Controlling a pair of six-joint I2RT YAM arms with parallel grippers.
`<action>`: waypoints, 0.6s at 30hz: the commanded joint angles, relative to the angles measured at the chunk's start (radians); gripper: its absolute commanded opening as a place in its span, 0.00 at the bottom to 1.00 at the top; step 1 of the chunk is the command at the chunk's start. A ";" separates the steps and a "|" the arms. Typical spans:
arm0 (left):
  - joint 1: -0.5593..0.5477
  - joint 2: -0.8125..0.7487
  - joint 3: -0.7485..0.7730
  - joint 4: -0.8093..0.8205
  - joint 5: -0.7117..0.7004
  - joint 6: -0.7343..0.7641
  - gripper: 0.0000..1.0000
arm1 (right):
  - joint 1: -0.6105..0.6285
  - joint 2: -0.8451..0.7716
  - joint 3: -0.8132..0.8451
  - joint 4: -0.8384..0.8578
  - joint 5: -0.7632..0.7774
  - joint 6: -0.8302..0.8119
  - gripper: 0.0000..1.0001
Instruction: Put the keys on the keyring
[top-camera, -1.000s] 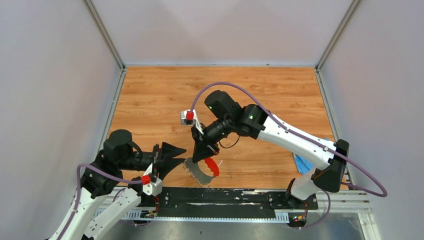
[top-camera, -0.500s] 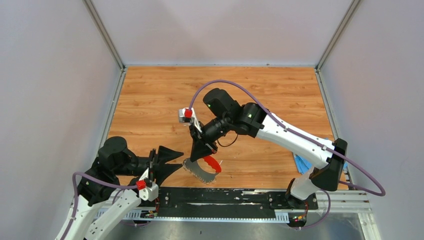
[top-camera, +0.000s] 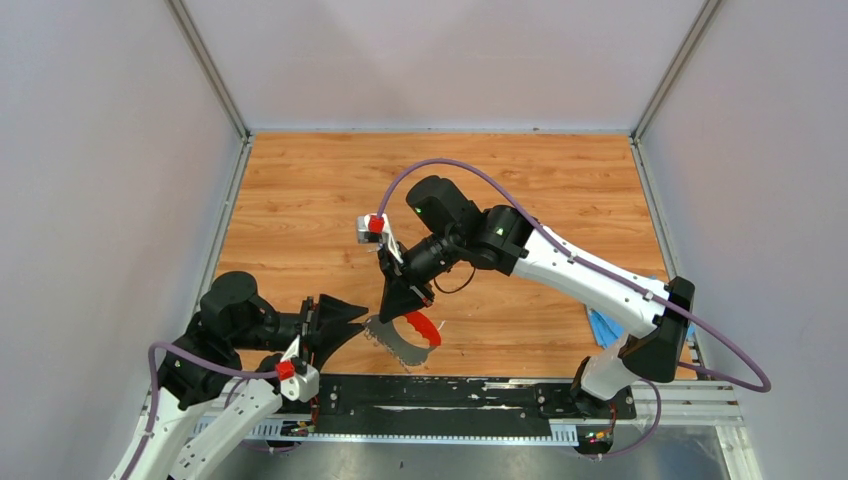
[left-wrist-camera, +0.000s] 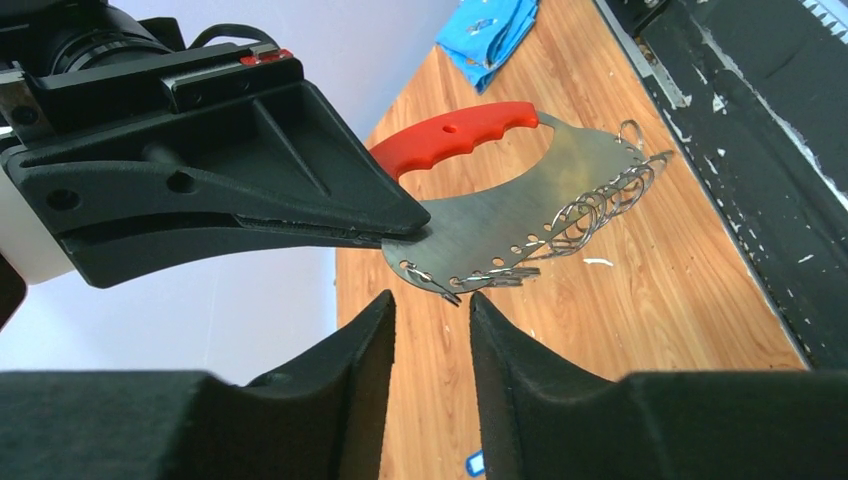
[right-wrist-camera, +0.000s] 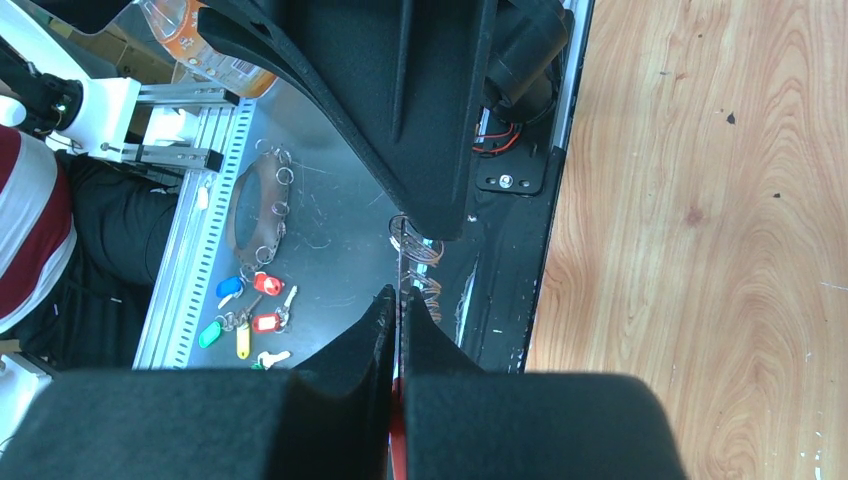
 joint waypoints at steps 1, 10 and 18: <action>-0.004 -0.002 0.022 -0.001 0.024 -0.005 0.34 | 0.011 0.002 0.006 0.016 -0.005 0.020 0.00; -0.004 -0.031 0.031 -0.001 0.005 -0.067 0.20 | 0.011 0.002 0.000 0.017 0.006 0.018 0.00; -0.004 -0.042 0.028 -0.002 0.000 -0.074 0.10 | 0.011 0.000 0.000 0.017 0.004 0.020 0.00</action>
